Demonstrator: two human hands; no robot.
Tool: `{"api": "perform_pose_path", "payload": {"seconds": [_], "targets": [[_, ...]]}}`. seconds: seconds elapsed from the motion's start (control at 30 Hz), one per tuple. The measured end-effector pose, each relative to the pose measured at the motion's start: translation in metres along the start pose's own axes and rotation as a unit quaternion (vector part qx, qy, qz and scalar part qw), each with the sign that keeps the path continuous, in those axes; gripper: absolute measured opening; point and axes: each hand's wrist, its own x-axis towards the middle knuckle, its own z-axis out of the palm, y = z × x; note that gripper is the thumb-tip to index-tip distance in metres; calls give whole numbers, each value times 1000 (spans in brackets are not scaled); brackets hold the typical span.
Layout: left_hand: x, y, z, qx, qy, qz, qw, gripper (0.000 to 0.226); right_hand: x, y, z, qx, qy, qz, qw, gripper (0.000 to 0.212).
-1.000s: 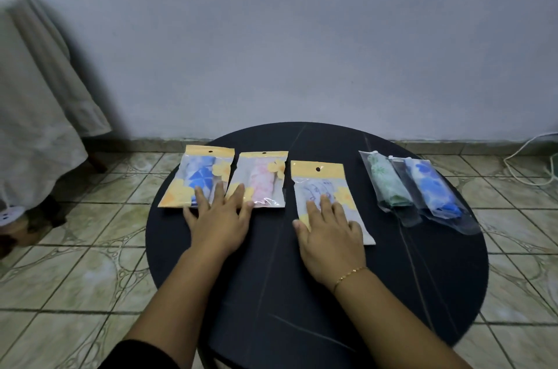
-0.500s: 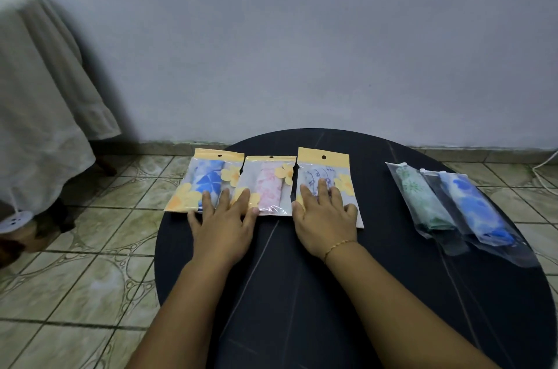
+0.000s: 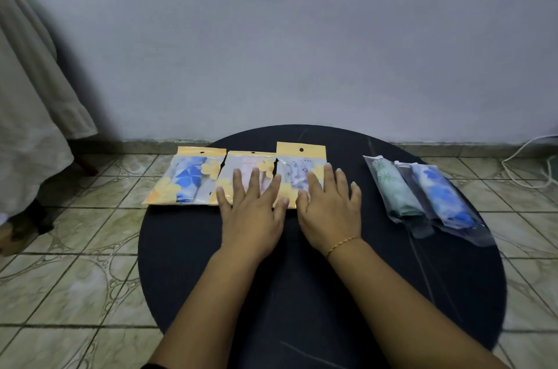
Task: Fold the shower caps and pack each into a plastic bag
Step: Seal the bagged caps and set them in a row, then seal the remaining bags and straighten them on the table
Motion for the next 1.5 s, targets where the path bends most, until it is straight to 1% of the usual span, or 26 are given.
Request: {"api": "perform_pose_path", "payload": {"seconds": [0.13,0.23,0.37,0.43,0.57,0.77,0.83,0.93,1.0,1.07,1.13,1.23,1.3,1.4,1.47,1.5], "targets": [[-11,38,9,-5,-14,58,998,50,-9,28,-25,-24,35,51,998,57],[-19,61,16,9,-16,95,995,52,-17,52,-37,-23,42,96,994,59],[-30,86,25,10,-44,124,991,52,-32,79,-38,-33,4,130,991,62],[-36,94,27,13,-46,134,990,52,-37,86,-36,-40,-17,131,990,62],[-42,96,31,25,-40,145,988,51,-46,88,-37,-57,-9,94,994,60],[-45,92,31,11,-43,167,985,58,-70,81,-41,-20,6,45,999,53],[-46,89,30,-13,-54,187,981,59,-81,79,-46,17,10,33,999,48],[-51,82,30,-39,-76,240,967,68,-99,81,-58,138,-5,7,990,43],[-56,80,28,-55,-86,271,957,71,-111,88,-62,212,-38,-21,976,48],[-64,79,23,-79,-98,285,950,71,-122,96,-63,266,-57,-41,961,54],[-73,78,21,-103,-96,285,948,71,-131,104,-61,284,-50,-47,956,57],[-84,76,22,-156,-67,290,942,72,-140,108,-57,255,-16,-73,964,53],[-93,77,23,-173,-51,282,942,69,-145,109,-55,236,12,-85,968,54],[-106,80,21,-194,-39,261,945,56,-146,112,-53,191,31,-82,978,60],[-111,81,22,-205,-24,279,938,41,-144,114,-50,174,38,-89,980,56],[-112,80,23,-208,-15,293,933,28,-144,115,-48,175,44,-95,979,53]]}}
